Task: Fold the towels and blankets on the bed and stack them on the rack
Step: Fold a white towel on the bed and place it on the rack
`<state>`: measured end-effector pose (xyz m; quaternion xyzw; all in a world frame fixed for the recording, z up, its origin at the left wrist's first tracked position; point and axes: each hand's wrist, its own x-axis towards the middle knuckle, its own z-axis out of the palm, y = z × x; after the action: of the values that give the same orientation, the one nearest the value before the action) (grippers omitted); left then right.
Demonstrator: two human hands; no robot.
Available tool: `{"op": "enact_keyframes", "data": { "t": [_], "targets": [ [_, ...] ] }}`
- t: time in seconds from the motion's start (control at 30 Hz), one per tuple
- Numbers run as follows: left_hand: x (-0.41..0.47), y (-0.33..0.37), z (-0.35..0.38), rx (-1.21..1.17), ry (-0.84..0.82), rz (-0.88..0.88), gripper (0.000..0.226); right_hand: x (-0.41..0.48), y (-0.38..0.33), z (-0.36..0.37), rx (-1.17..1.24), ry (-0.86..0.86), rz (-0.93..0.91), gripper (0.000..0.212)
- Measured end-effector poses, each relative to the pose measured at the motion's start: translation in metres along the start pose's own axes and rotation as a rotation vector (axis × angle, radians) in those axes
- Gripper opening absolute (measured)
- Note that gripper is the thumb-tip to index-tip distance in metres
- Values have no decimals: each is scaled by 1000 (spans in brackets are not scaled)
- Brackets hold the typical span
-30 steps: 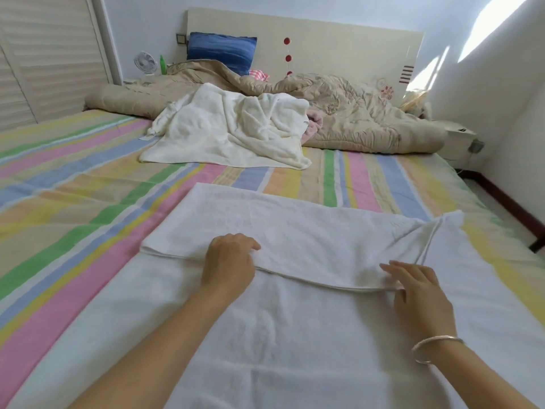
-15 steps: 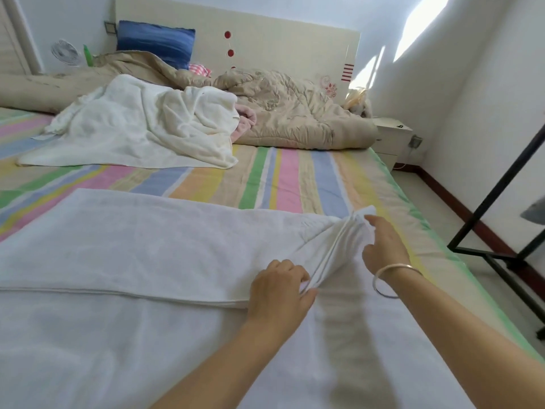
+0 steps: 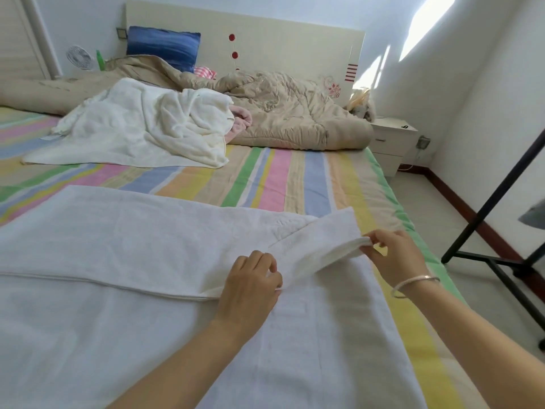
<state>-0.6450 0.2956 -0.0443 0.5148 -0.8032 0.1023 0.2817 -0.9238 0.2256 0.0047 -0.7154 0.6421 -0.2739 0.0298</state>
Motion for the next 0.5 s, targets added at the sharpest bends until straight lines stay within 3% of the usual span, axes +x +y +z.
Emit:
{"op": "enact_keyframes", "data": {
  "t": [0.2,0.33,0.5],
  "targets": [
    [-16,22,-12,-70,69,66,19,-85,22,-54,162,-38,-107,31],
    [-34,32,-16,-58,5,48,24,-129,35,-37,190,-131,-152,43],
    [-39,36,-15,-30,-48,28,26,-149,40,-14,178,-63,-75,44]
  ]
}}
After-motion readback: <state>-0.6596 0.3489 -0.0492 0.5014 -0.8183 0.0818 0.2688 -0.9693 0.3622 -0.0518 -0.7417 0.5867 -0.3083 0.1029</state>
